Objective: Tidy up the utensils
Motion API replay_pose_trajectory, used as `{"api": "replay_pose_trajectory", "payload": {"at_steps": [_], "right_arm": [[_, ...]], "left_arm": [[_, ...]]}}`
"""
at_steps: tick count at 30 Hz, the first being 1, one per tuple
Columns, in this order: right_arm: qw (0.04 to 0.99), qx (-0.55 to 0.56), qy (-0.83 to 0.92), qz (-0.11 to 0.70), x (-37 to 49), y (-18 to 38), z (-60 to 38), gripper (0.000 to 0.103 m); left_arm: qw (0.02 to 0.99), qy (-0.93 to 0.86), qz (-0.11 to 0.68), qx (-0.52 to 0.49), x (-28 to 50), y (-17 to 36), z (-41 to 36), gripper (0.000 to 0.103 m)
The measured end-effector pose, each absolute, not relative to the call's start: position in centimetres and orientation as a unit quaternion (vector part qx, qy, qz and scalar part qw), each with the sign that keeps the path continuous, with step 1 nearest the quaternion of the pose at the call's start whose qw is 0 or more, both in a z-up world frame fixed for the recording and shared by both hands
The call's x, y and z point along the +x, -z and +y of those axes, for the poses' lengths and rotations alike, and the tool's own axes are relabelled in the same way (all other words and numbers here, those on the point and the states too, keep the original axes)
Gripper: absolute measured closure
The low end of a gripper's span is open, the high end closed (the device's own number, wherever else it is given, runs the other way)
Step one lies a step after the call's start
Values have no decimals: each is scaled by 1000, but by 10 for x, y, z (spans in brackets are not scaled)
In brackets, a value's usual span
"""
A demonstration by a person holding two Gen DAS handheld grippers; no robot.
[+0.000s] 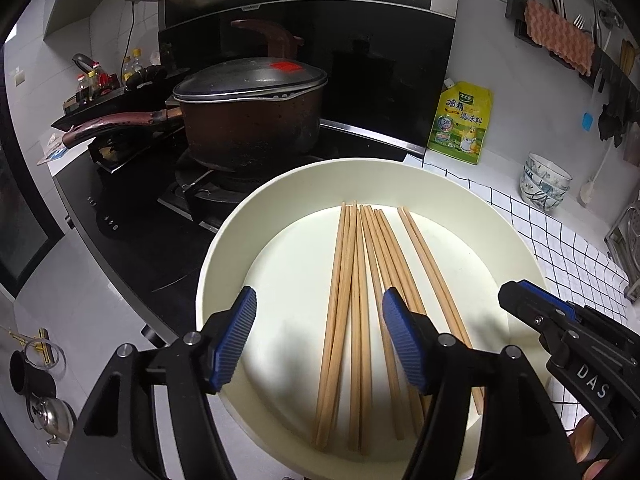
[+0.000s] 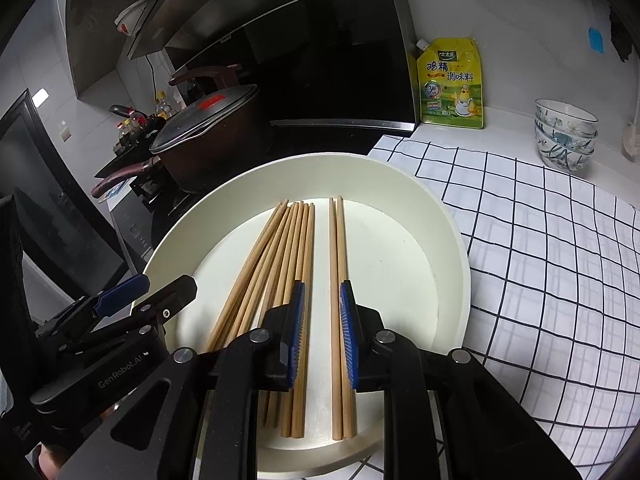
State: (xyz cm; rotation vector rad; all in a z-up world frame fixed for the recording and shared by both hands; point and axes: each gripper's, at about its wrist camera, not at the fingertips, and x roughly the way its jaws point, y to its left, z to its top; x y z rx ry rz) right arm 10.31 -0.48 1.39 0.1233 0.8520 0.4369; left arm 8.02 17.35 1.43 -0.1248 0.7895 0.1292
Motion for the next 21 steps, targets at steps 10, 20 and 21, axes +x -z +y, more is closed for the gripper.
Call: {"api": "replay_pose_trajectory", "payload": {"at_steps": [10,20,21], "right_arm": [[892,57,-202,400,93,-21,-7,72],[902,53,-183,387,83,-27,-14,50],[902,53,-183,387,82,-27,-14,49]], "left_arm": [[922,-71,376,-58,72,-22,174,22],[923,-87,370,-65,62,-26,180,10],[922,-89,370,-65,61,-26,181,10]]}}
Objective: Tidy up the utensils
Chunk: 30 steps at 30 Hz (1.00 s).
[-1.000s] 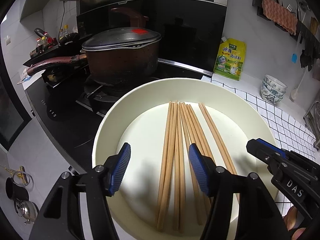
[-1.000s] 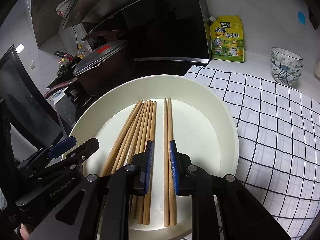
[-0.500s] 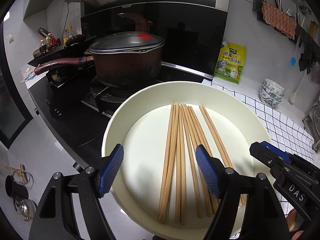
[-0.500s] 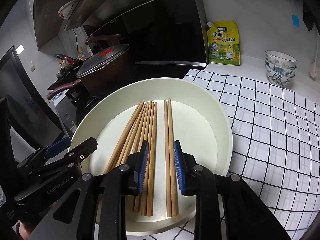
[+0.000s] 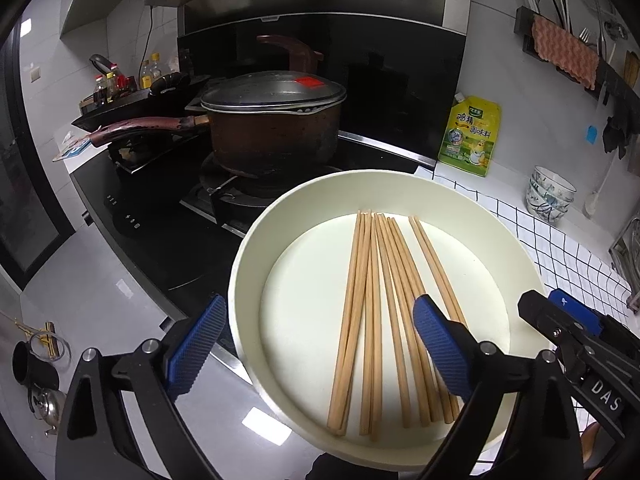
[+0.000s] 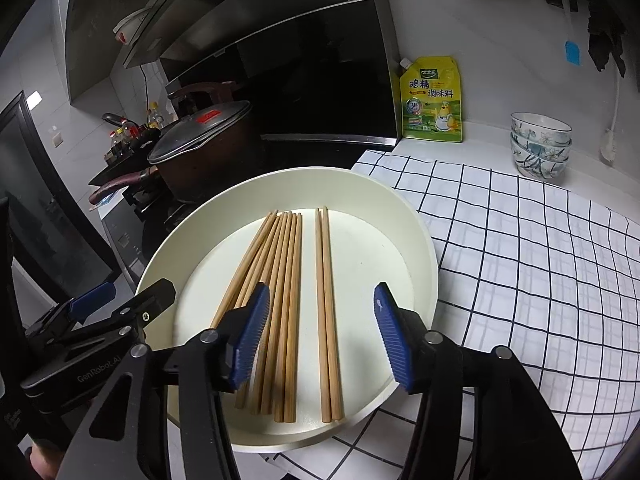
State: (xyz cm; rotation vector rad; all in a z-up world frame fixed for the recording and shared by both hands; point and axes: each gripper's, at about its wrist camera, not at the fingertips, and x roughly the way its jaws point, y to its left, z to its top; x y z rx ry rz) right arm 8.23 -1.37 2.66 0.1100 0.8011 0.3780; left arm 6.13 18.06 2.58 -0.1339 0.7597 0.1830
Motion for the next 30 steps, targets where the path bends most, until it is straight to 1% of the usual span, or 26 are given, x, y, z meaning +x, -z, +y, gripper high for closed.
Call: {"api": "replay_pose_trajectory", "payload": {"at_steps": [7,14,30], "right_arm": [[903,53,-180,387,77,-27,-16,45],[904,56,-177,386,74,-29,-18,41],[906,44,-173,383,69,-32,-15,39]], "left_arm": [[922,-97,370,-62,57,-27,181,7],[922,-103,369,-62,53,-30,182,6],[920,-123,366,-62,49,-33,186,6]]}}
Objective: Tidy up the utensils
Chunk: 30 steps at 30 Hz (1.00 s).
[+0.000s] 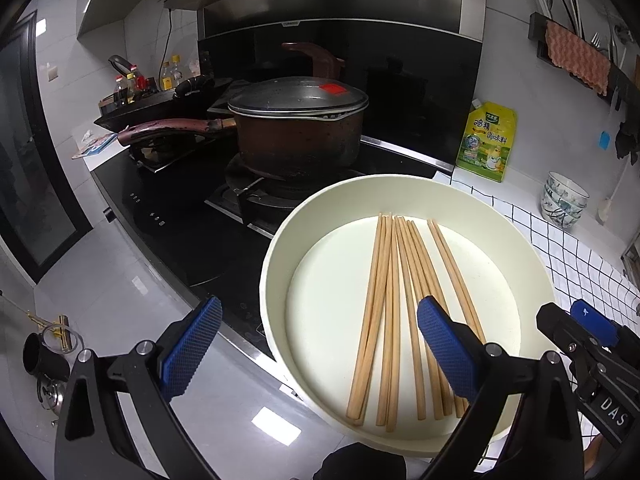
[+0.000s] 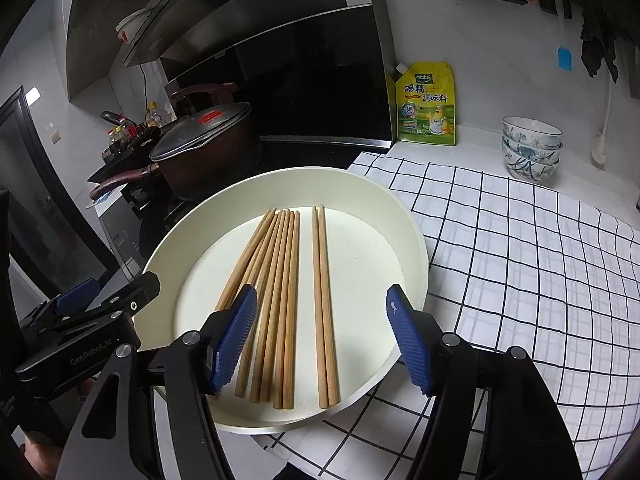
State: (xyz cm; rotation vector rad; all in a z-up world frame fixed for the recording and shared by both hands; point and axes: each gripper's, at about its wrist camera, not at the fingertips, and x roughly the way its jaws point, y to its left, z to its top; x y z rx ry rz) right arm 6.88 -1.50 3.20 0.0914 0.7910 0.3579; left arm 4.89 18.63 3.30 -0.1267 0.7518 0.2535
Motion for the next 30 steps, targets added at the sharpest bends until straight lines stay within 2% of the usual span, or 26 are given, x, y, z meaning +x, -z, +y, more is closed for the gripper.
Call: {"api": "replay_pose_trajectory", "payload": {"at_steps": [30], "right_arm": [[909,31,-167,381,66,-32,-14,38]], "left_arm": [[918,-116,375,-55,49,-31,181,6]]}}
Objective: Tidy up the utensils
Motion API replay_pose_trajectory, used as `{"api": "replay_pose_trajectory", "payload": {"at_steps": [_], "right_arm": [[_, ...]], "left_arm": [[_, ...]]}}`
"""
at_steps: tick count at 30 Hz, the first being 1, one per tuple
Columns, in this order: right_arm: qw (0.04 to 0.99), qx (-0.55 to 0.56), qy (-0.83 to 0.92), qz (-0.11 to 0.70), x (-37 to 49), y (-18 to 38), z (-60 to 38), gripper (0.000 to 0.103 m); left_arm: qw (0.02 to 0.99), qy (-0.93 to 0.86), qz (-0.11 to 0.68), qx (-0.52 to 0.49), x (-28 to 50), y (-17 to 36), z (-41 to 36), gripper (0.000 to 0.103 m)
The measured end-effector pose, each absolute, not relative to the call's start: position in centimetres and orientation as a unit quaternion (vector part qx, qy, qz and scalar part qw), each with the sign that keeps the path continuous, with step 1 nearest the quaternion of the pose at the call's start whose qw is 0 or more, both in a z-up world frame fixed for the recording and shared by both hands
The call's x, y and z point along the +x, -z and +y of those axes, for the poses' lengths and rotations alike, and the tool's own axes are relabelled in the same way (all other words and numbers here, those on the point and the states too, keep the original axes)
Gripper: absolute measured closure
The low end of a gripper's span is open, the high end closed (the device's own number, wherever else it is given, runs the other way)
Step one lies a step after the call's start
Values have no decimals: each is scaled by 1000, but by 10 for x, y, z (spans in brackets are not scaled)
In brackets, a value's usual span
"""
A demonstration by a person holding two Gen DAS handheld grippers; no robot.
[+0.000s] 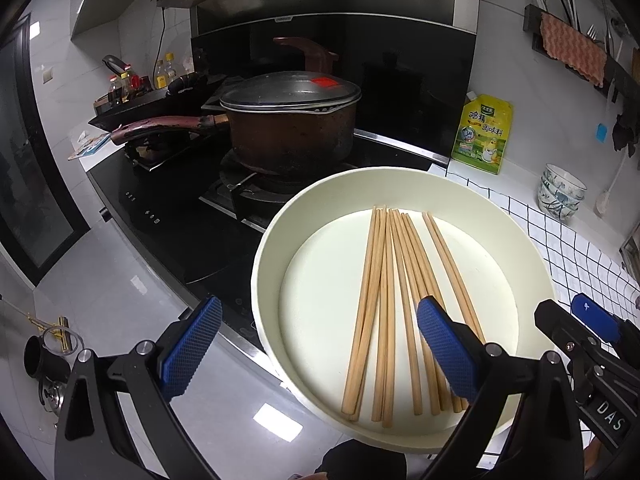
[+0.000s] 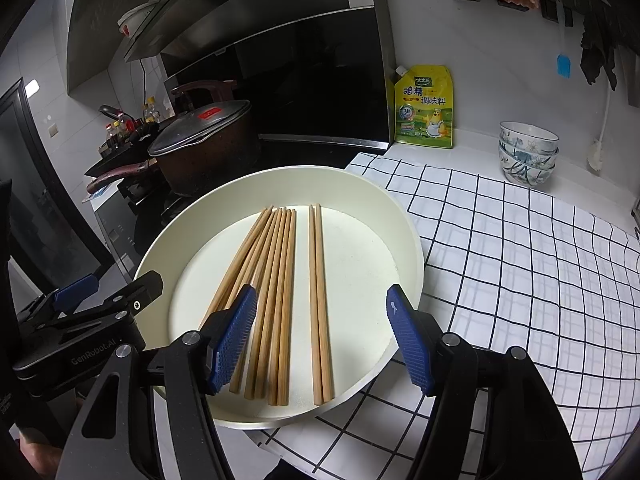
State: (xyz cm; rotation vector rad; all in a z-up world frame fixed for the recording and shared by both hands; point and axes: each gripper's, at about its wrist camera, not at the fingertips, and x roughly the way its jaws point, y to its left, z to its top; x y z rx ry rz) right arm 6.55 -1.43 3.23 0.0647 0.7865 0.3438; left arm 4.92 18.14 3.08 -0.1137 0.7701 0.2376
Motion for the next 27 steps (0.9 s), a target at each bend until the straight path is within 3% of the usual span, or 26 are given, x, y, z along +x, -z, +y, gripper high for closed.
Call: {"api": "replay_pose_trajectory", "payload": {"at_steps": [27], "right_arm": [[909,31,-167,380,65,-33,-14,39]], "left_arm": [[920,-116,371,-54,46,-33,179,6]]}}
